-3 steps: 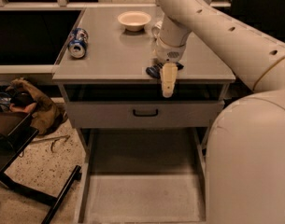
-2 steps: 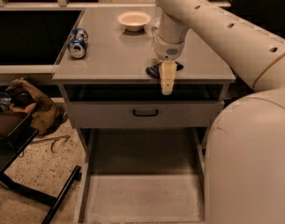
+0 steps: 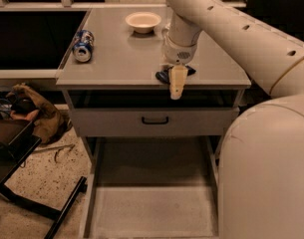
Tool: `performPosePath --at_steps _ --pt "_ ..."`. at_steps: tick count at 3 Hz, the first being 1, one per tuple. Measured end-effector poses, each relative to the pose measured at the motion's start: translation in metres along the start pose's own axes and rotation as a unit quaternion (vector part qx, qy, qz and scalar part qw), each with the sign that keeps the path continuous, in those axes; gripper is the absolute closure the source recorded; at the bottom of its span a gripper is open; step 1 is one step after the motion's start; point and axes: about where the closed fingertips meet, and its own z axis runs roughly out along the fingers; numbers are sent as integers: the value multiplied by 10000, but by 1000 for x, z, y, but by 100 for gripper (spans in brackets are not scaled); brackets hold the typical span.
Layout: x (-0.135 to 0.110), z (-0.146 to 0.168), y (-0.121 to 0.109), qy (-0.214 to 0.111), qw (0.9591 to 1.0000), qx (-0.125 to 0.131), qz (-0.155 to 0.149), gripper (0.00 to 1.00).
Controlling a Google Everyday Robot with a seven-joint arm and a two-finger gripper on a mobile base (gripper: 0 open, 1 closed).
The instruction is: Place rxbar blueberry into middle drawer
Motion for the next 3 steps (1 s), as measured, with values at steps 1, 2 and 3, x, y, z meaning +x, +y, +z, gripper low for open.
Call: performPosePath --at_steps 1,2,3 --pt "0 0 0 0 10000 0 0 42" --pt "0 0 0 0 10000 0 0 65" --pt "-1 -8 -1 0 10000 1 -1 88"
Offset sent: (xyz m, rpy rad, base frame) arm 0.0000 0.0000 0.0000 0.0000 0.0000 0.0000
